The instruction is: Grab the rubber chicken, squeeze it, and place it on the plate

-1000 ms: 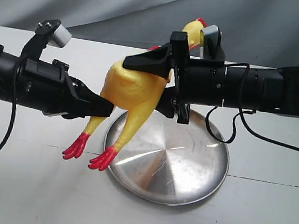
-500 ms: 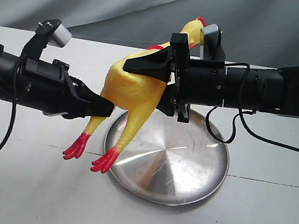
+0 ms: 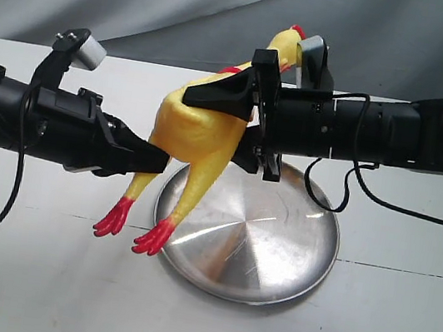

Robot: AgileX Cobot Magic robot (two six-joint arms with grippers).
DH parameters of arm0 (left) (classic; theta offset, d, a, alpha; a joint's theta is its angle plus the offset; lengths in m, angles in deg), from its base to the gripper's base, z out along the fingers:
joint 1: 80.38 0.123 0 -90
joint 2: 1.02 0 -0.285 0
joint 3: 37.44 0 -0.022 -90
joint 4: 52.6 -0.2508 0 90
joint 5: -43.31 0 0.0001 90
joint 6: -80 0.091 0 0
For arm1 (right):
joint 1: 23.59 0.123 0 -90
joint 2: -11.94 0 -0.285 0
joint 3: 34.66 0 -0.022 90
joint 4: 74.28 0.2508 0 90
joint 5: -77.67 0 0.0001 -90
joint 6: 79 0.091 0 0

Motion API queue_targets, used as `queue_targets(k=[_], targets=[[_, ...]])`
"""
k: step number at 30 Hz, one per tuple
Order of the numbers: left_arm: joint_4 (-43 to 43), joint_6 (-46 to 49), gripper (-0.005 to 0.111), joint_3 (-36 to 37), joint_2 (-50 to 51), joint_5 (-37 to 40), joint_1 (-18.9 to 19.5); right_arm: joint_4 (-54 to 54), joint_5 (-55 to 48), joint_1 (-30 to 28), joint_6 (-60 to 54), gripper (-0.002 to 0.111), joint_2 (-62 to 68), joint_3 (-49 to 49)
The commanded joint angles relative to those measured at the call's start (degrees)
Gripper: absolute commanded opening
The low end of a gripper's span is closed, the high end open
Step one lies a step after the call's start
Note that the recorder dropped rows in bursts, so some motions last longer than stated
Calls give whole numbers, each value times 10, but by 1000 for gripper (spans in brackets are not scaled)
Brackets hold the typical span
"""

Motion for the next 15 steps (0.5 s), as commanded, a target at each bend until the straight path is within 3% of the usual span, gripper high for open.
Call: queue_targets(k=[1, 2, 15], targets=[[6, -5, 0, -4, -5, 9, -3, 4, 14, 0, -5, 101, -2, -3], [6, -5, 0, -4, -5, 9, -3, 4, 16, 0, -6, 105, -2, -3], [4, -6, 0, -4, -5, 9, -3, 4, 16, 0, -2, 104, -2, -3]])
